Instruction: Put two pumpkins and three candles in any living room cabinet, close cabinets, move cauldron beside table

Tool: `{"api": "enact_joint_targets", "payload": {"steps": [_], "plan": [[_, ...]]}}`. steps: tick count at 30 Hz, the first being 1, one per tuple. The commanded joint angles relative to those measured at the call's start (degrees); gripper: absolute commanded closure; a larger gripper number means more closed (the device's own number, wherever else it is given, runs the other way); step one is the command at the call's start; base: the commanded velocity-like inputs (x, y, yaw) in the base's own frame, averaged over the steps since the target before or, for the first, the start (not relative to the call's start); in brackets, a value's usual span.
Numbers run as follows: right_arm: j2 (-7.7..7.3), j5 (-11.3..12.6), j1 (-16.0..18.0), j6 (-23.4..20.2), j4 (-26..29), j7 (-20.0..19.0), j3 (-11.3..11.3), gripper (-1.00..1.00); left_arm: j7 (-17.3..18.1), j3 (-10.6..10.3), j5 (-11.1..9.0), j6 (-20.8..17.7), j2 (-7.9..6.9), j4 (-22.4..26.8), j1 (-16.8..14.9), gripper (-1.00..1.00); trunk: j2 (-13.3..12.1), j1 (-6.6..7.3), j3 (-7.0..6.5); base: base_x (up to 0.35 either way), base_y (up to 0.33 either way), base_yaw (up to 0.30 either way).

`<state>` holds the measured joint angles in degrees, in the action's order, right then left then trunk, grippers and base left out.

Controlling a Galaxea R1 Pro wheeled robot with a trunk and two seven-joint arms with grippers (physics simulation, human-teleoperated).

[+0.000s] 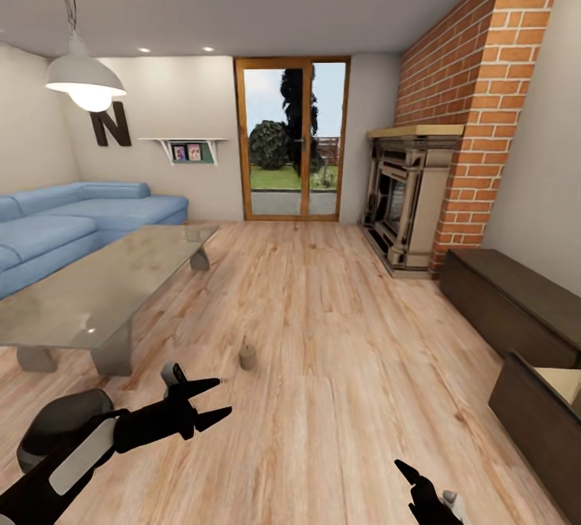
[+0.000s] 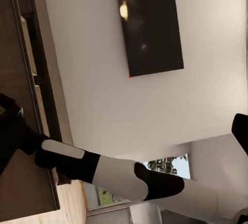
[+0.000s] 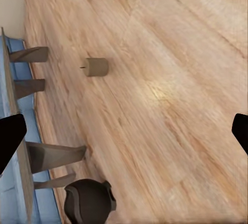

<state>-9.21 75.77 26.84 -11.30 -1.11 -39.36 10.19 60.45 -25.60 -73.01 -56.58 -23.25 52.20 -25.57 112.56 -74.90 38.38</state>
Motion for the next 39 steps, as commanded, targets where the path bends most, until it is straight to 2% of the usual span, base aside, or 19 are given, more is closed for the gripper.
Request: {"api": "enact_joint_targets", "payload": {"steps": [1, 16, 21, 27, 37, 39], "plan": [[-0.02, 0.6, 0.1, -0.4, -0.1, -0.2, 0.4, -1.0, 0.2, -0.1, -0.3, -0.2, -0.1, -0.1, -0.1, -1.0, 0.0, 0.01, 0.06, 0.0, 0.0, 0.292], [-0.02, 0.6, 0.1, -0.2, -0.1, -0.2, 0.6, -1.0, 0.2, 0.1, -0.4, -0.2, -0.17, -0.2, -0.1, -1.0, 0.0, 0.01, 0.06, -0.014, 0.011, 0.292], [-0.02, 0.8, 0.1, 1.4, -0.1, -0.2, 3.1, -1.0, 0.2, 0.1, -0.5, -0.2, -0.14, -0.2, -0.1, -1.0, 0.0, 0.01, 0.06, -0.001, 0.003, 0.292], [-0.02, 0.7, 0.1, 1.6, -0.1, -0.2, 3.9, -1.0, 0.2, 0.1, -0.5, -0.2, -0.13, -0.2, -0.1, -1.0, 0.0, 0.01, 0.06, 0.0, 0.092, 0.291], [-0.02, 0.6, 0.1, 1.7, 0.0, -0.4, 4.0, -1.0, 0.2, 0.1, -0.5, -0.2, -0.09, -0.6, -0.1, -1.0, 0.0, 0.01, 0.06, 0.0, 0.269, 0.292], [-0.02, 0.6, 0.1, 1.7, -0.1, -0.5, 5.6, -1.0, 0.2, 0.1, -0.5, -0.2, -0.05, -0.7, -0.1, -1.0, 0.0, 0.01, 0.06, 0.0, 0.162, 0.292]]}}
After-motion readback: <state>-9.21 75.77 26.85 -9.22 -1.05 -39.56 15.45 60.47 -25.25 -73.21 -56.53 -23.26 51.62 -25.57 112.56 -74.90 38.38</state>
